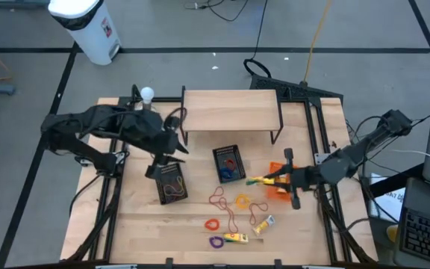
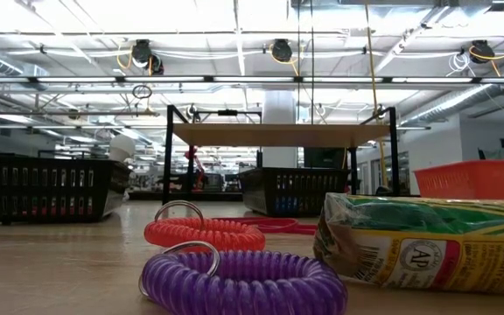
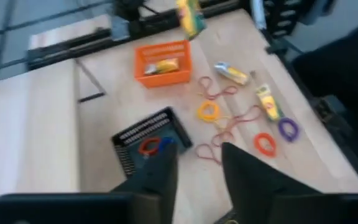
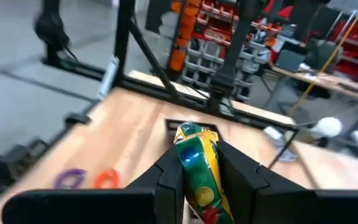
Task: Pick & Place Office Desk Supplies
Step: Put the crayon into the orange bin
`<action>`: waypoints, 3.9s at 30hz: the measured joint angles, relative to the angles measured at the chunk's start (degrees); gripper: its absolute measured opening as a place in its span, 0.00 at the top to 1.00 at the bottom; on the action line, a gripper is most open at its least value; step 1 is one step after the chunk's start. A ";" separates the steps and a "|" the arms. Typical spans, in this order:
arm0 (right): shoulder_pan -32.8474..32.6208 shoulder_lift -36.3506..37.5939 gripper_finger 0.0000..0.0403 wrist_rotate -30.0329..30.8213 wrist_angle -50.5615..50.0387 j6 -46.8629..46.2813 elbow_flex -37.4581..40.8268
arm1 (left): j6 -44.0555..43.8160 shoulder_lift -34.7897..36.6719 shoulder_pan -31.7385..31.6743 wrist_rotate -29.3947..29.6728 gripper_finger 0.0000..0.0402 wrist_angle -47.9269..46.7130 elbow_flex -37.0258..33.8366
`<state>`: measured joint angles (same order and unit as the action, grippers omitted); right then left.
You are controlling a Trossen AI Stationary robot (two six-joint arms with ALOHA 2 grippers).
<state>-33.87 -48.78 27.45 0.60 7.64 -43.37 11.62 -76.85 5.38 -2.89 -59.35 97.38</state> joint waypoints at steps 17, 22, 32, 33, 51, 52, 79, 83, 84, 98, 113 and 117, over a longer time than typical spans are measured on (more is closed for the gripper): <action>0.02 24.07 0.86 -3.76 3.00 -21.35 18.06 | 2.84 23.53 -11.55 -9.69 0.97 51.75 -49.53; 0.00 27.97 0.85 -3.75 2.62 -23.64 20.63 | 2.38 26.86 -14.05 -12.69 0.98 60.48 -57.77; 0.00 34.79 0.85 -3.70 2.54 -21.60 25.95 | -1.90 34.54 -21.15 -12.71 0.98 65.93 -69.66; 0.00 36.01 0.85 -3.72 2.52 -21.53 26.31 | -2.34 35.25 -21.56 -12.69 0.98 65.86 -70.22; 0.70 48.69 0.85 -4.63 -4.03 -17.84 30.37 | -7.67 41.21 -22.98 -4.85 0.98 65.32 -74.42; 0.71 48.69 0.85 -5.60 -3.26 -18.39 31.48 | -7.69 41.21 -22.98 -4.09 0.99 65.52 -74.42; 0.79 48.62 0.85 -9.59 12.07 -17.46 41.64 | -7.76 41.19 -22.98 -2.57 0.94 65.13 -74.42; 0.79 48.62 0.85 -9.58 13.40 -17.44 41.67 | -7.61 41.19 -22.98 -2.57 0.94 65.15 -74.42; 0.79 48.62 0.85 -9.58 13.88 -17.44 41.68 | -7.60 41.19 -22.98 -2.57 0.94 65.15 -74.42; 0.80 48.60 0.85 -6.12 14.79 -18.64 40.64 | -9.12 41.19 -22.98 -2.53 0.94 66.51 -74.42; 0.80 35.87 0.86 -2.78 -10.55 -19.08 15.86 | -10.21 41.19 -22.94 -2.55 0.94 66.18 -74.42; 0.90 30.03 0.86 -0.32 -23.47 -22.25 6.65 | -10.21 41.17 -22.96 -2.52 0.94 66.16 -74.40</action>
<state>-32.97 -18.75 27.13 -22.87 -14.61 -36.72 1.41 -35.68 -17.58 -5.41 6.81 22.98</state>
